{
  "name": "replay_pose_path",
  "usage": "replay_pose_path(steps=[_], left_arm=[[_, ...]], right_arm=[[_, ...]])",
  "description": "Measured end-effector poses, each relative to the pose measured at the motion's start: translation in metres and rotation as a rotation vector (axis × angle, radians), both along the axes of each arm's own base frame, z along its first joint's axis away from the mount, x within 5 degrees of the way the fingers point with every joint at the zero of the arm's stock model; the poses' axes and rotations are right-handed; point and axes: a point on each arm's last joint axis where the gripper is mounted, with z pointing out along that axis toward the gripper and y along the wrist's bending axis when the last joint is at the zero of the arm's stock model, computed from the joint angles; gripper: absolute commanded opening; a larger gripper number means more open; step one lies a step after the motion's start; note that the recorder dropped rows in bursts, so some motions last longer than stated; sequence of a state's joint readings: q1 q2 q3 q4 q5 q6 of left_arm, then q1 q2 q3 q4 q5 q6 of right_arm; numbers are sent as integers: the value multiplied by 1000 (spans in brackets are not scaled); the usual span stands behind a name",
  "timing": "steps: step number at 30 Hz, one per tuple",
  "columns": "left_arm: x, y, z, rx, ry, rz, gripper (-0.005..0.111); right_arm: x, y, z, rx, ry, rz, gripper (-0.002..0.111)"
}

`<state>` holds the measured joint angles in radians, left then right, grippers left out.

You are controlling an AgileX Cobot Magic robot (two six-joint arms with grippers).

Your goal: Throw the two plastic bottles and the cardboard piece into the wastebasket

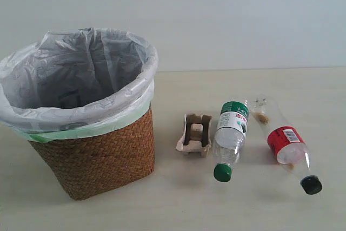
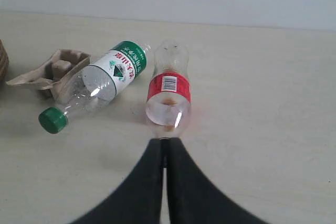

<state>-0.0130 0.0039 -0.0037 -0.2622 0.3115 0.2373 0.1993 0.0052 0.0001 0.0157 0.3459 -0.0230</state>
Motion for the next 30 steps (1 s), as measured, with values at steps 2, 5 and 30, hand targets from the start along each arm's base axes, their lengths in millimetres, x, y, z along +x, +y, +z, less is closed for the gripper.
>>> replay_pose_path(steps=[2,5,30], left_arm=[[0,0,0,0,0,0,4],[0,0,0,0,0,0,4],[0,0,0,0,0,0,4]], right_arm=[[0,0,0,0,0,0,0],[0,0,0,0,0,0,0],[-6,-2,63,143,-701,-11,0]])
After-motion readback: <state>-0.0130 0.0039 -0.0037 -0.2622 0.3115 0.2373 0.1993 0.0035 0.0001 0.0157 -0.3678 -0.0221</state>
